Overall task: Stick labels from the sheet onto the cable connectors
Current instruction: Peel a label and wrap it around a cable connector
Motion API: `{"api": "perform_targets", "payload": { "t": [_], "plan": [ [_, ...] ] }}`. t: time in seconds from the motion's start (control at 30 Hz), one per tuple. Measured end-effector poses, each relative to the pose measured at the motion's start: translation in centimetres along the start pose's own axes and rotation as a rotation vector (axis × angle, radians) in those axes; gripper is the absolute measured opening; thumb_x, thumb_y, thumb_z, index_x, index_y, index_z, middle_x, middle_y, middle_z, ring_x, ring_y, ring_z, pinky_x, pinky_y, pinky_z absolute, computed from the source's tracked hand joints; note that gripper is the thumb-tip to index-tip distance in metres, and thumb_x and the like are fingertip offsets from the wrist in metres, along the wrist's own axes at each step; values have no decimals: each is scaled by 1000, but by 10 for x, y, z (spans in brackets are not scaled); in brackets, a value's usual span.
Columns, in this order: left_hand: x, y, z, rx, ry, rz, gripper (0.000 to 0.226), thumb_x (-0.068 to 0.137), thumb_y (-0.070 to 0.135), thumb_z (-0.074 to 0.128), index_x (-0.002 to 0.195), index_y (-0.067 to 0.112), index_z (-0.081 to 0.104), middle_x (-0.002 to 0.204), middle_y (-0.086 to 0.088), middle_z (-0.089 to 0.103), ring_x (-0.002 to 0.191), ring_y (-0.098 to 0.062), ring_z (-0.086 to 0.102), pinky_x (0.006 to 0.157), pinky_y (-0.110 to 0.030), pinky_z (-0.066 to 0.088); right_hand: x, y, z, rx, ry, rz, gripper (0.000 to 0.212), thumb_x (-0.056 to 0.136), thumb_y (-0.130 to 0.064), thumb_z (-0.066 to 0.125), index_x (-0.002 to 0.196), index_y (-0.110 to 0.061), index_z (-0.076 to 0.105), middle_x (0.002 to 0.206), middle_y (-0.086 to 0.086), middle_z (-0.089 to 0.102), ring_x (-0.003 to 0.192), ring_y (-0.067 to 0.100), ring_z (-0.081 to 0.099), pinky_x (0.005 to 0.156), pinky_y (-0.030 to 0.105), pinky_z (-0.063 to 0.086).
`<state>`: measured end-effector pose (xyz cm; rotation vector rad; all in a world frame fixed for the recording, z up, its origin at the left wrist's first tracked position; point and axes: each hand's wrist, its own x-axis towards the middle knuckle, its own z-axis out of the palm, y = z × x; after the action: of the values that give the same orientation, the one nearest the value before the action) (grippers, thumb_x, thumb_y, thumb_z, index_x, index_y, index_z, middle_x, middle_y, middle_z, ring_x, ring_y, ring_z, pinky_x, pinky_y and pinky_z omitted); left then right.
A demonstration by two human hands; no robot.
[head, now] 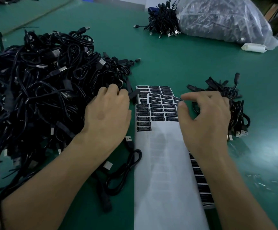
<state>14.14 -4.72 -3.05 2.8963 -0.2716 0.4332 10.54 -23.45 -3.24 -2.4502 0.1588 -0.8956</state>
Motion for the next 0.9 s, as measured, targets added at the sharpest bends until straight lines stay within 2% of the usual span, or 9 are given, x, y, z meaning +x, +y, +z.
{"api": "perform_targets", "payload": {
  "t": [0.07,0.17,0.37,0.5,0.6,0.73,0.83,0.9],
  "plan": [
    [2,1,2,59,-18,-11,26,102,35,54,122,17,57,117,-2,54,113,-22,50,79,-31,43,-2,0,1,20,-24,-8,13,93,-20,65,103,-20,73,99,-8,52,98,13,39,88,31,33],
    [4,2,3,130,-39,-21,14,101,26,56,112,18,59,111,-1,56,108,-21,53,72,-29,35,-3,0,1,16,-53,-12,10,92,-18,65,99,-19,73,97,-3,63,95,18,46,83,27,30],
    [4,5,2,176,-61,-41,3,101,20,56,102,17,56,107,-2,55,106,-22,53,72,-29,32,-4,-2,2,28,-92,-7,9,93,-18,64,97,-20,72,92,-3,64,92,20,49,79,20,24],
    [5,5,1,152,-57,-25,6,100,18,57,106,16,57,103,-2,47,107,-23,51,77,-31,39,-5,-2,3,38,-90,-9,8,93,-17,64,95,-20,71,91,-4,63,90,17,48,80,22,26],
    [3,4,1,97,-37,-2,10,101,17,55,110,17,56,108,-2,47,107,-22,50,80,-32,45,-5,-2,4,49,-110,3,9,93,-19,63,96,-22,71,90,-6,62,91,16,49,82,23,29],
    [1,1,-2,-84,119,52,16,104,21,47,108,10,58,108,-7,46,100,-24,48,66,-33,49,-6,-4,5,49,-124,-5,8,92,-19,64,95,-23,71,89,-8,63,90,16,51,81,21,27],
    [0,1,-2,-200,293,185,16,101,16,51,100,4,62,106,-15,50,93,-30,47,72,-43,51,-6,-5,5,72,-138,-24,9,91,-23,66,99,-24,71,91,-9,64,93,18,54,83,23,32],
    [0,2,-3,-223,394,249,12,98,14,57,96,6,65,104,-17,54,90,-33,48,75,-47,48,-6,-6,6,102,-177,-43,22,90,-32,68,110,-25,69,91,-11,63,94,16,54,83,23,35]
  ]
}}
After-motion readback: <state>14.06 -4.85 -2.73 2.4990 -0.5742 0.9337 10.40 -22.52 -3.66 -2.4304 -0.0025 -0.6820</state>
